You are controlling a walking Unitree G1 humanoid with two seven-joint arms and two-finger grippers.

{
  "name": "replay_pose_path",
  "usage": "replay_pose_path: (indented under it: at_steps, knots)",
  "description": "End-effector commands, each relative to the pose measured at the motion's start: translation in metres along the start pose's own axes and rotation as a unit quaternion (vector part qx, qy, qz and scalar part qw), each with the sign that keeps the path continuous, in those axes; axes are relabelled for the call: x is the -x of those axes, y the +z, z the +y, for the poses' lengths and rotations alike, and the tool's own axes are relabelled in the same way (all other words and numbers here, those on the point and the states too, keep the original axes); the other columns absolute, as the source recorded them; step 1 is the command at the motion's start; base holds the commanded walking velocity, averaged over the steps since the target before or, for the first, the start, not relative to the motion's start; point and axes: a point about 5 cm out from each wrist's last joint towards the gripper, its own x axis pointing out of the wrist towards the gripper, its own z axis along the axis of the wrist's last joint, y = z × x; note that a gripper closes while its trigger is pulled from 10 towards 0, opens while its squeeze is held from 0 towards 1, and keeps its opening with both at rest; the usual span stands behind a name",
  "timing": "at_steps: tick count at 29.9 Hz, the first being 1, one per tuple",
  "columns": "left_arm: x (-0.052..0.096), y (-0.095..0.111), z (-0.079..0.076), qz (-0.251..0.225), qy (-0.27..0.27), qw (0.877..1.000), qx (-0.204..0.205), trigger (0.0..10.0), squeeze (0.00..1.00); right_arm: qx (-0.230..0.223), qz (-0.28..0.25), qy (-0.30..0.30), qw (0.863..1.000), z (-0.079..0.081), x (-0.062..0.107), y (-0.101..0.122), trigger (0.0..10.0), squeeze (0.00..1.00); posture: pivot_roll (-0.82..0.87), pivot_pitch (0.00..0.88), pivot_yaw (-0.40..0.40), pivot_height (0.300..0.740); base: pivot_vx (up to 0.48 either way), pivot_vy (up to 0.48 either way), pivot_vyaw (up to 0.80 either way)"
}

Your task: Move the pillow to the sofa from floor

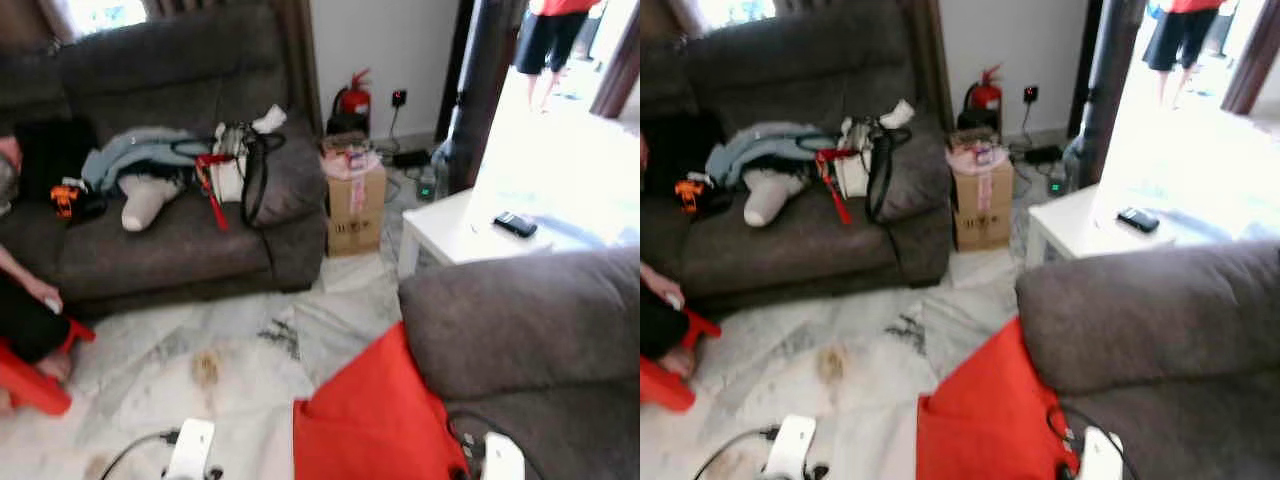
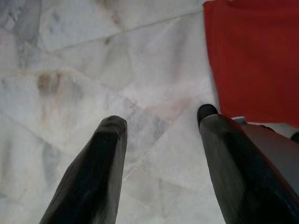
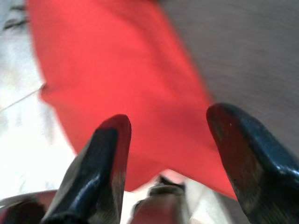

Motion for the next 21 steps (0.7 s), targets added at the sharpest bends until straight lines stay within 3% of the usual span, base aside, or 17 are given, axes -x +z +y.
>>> replay_pose_path:
  at_steps: [1, 16, 21]
  knots:
    - [0.0007, -0.0035, 0.0026, 0.004, 0.001, 1.0, -0.001, 10.0, 0.0, -0.005, 0.005, -0.005, 1.0, -0.0001, 0.0007, -0.004, 10.0, 0.0, -0.08, 0.0, 0.07, 0.74, 0.0, 0.0, 0.0]
    - [0.0009, -0.0048, 0.0029, 0.008, -0.002, 1.0, 0.0, 10.0, 0.0, 0.006, 0.015, -0.006, 1.0, 0.0, 0.0008, -0.0059, 10.0, 0.0, -0.07, 0.0, 0.069, 0.74, 0.0, 0.0, -0.69]
    - [0.0009, -0.0051, 0.0032, 0.009, -0.003, 1.0, 0.0, 10.0, 0.0, 0.003, 0.011, -0.005, 1.0, 0.0005, 0.0008, -0.0056, 10.0, 0.0, -0.07, 0.0, 0.067, 0.74, 0.0, 0.0, 0.0]
